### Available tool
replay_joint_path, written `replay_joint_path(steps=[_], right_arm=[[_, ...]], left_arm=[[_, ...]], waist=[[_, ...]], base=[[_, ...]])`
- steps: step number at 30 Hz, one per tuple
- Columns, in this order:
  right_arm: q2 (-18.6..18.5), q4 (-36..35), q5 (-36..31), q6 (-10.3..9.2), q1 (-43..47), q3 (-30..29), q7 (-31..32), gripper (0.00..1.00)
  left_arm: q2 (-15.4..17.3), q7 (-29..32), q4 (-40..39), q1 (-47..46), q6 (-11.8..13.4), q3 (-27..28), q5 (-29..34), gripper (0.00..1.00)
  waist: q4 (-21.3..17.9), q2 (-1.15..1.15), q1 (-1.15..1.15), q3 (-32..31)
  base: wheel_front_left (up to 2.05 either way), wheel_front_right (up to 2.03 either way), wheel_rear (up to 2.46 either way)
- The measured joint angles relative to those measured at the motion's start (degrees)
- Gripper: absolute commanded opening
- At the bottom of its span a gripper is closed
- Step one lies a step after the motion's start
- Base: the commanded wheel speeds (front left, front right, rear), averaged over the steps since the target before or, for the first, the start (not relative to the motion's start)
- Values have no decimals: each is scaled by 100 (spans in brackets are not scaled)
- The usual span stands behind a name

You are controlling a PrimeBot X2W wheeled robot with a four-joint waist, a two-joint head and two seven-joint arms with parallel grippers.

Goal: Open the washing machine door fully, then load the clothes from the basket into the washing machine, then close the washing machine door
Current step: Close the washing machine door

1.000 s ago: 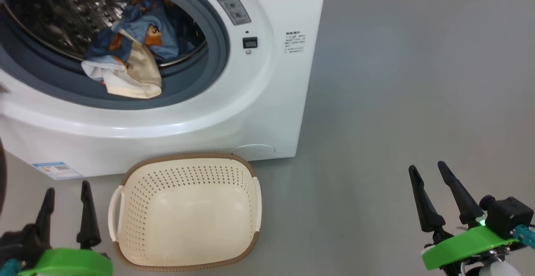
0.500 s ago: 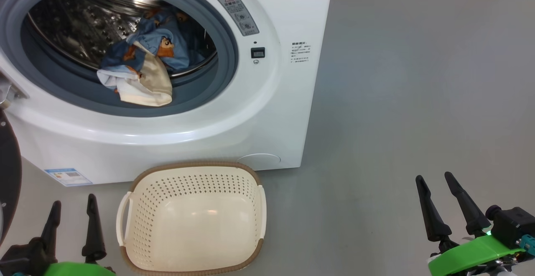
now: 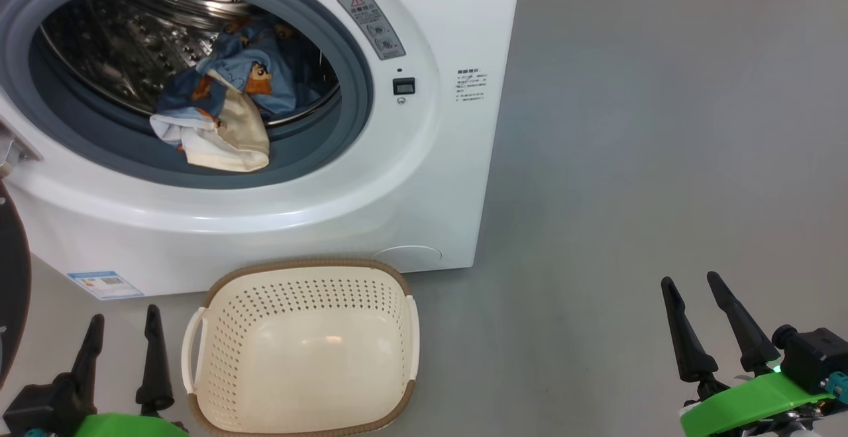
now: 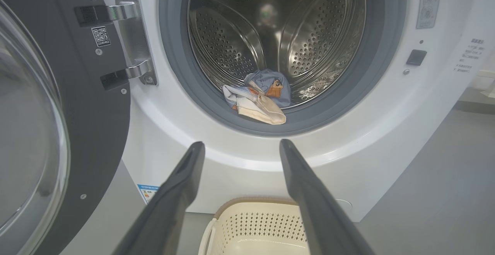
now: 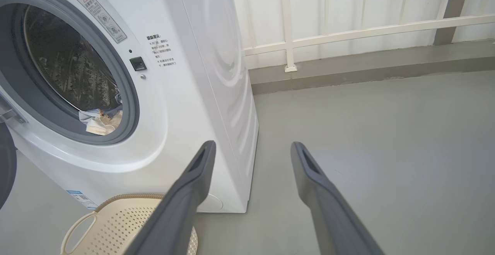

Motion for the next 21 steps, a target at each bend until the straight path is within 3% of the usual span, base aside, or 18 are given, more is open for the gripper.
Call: replay_joint_path(steps=[13, 21], right_arm=[[9, -1, 0, 0, 8, -7, 0, 100], [14, -18, 0, 0, 9, -23, 0, 100]], left_arm=[[42, 0, -25, 1, 0, -66, 1, 100], [42, 0, -48, 1, 0, -71, 1, 100]], waist=[[-16, 0, 0, 3], [3, 0, 0, 41]], base=[[-7, 7, 0], [-105, 105, 0]])
